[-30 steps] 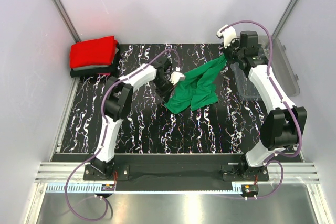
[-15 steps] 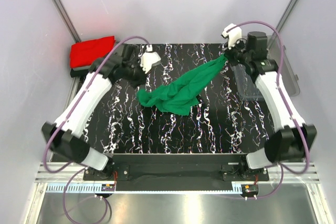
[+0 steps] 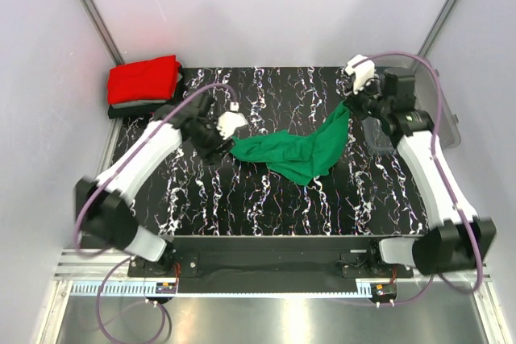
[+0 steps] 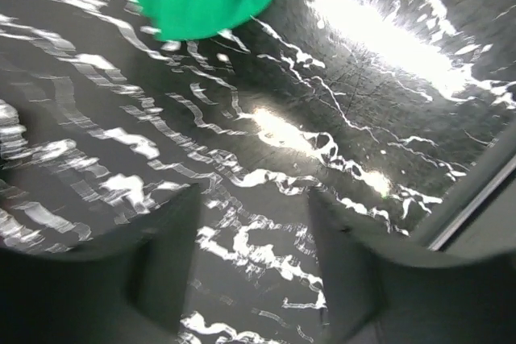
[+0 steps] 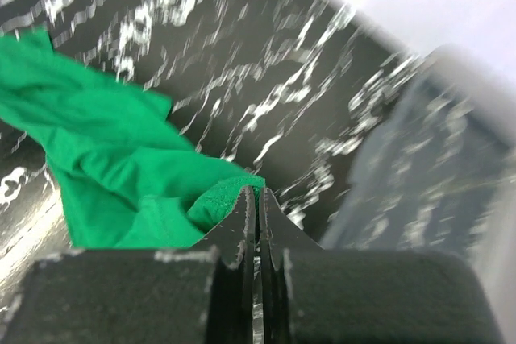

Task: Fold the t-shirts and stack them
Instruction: Flatten the tshirt out

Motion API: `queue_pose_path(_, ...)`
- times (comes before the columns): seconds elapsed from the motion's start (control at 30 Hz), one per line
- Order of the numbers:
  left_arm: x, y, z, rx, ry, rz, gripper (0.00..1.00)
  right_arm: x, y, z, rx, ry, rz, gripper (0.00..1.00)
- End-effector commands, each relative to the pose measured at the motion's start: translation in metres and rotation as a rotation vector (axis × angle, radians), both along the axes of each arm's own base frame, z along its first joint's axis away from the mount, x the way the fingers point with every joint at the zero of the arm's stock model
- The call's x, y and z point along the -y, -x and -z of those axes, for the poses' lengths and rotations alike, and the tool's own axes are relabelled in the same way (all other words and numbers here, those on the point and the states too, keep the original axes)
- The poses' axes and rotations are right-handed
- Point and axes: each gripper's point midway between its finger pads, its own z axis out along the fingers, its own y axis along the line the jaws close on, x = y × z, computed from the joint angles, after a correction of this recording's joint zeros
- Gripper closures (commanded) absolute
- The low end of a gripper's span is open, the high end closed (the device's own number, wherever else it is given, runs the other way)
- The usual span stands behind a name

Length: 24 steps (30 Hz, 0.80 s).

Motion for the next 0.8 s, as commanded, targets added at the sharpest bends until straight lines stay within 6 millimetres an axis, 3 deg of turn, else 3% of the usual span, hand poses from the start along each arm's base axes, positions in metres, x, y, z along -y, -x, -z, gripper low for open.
queue_pose_path(0.0,0.016,-0.030,0.045,-0.012,-0.016,0.010,0.37,-0.006,-0.013,0.020,-0.082,-0.049,0.012,1.00)
queue_pose_path(0.13,0.033,-0.066,0.074,-0.023,-0.032,0.013,0.25,-0.008,-0.014,0.022,-0.097,-0.063,0.008,1.00)
queue_pose_path(0.47,0.060,-0.101,0.106,-0.040,-0.021,0.024,0.26,-0.007,-0.009,0.032,-0.124,-0.072,0.016,1.00)
queue_pose_path(0.6,0.069,-0.108,0.109,-0.048,-0.006,0.019,0.28,-0.006,-0.009,0.036,-0.128,-0.062,0.019,1.00)
queue_pose_path(0.77,0.073,-0.100,0.120,-0.087,-0.003,0.039,0.37,-0.005,-0.013,0.038,-0.129,-0.050,0.020,1.00)
